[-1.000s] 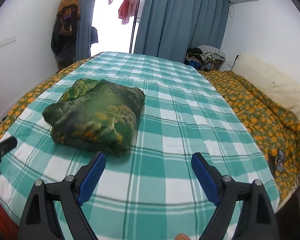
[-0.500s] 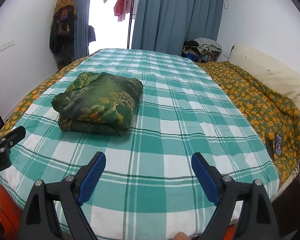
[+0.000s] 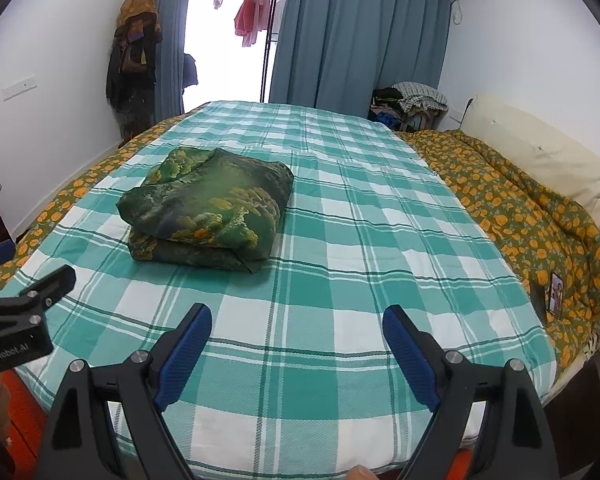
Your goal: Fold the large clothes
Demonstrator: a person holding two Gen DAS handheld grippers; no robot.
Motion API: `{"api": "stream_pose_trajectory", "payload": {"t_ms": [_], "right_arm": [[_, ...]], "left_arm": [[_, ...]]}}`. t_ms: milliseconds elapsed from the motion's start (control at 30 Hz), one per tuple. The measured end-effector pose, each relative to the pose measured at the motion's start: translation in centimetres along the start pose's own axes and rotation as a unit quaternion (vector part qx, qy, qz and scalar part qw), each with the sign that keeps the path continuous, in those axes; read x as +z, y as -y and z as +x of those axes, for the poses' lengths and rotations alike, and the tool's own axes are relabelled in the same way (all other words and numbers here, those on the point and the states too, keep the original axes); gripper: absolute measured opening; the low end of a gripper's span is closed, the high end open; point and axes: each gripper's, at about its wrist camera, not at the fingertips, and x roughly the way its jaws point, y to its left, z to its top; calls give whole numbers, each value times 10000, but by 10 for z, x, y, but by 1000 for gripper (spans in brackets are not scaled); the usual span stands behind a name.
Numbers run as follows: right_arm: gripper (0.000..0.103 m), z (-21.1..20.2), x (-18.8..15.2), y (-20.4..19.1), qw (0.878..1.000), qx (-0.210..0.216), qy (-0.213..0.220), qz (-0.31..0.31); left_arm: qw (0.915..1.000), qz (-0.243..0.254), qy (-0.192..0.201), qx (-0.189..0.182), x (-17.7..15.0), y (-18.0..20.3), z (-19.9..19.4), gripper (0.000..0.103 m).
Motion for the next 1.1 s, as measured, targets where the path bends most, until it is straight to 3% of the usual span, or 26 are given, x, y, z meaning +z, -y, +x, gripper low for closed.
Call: {"api": "stream_pose_trajectory", "payload": {"t_ms": [800,1100], "right_arm": [[89,-10,-5,-5,9999,86,-67,-56],[89,-11,-6,0,9998,179,-89,-67]], "left_arm": [[10000,40,-25,-61,1,2,-6,102],[9998,120,-65,122,-2,10,-3,102]]}}
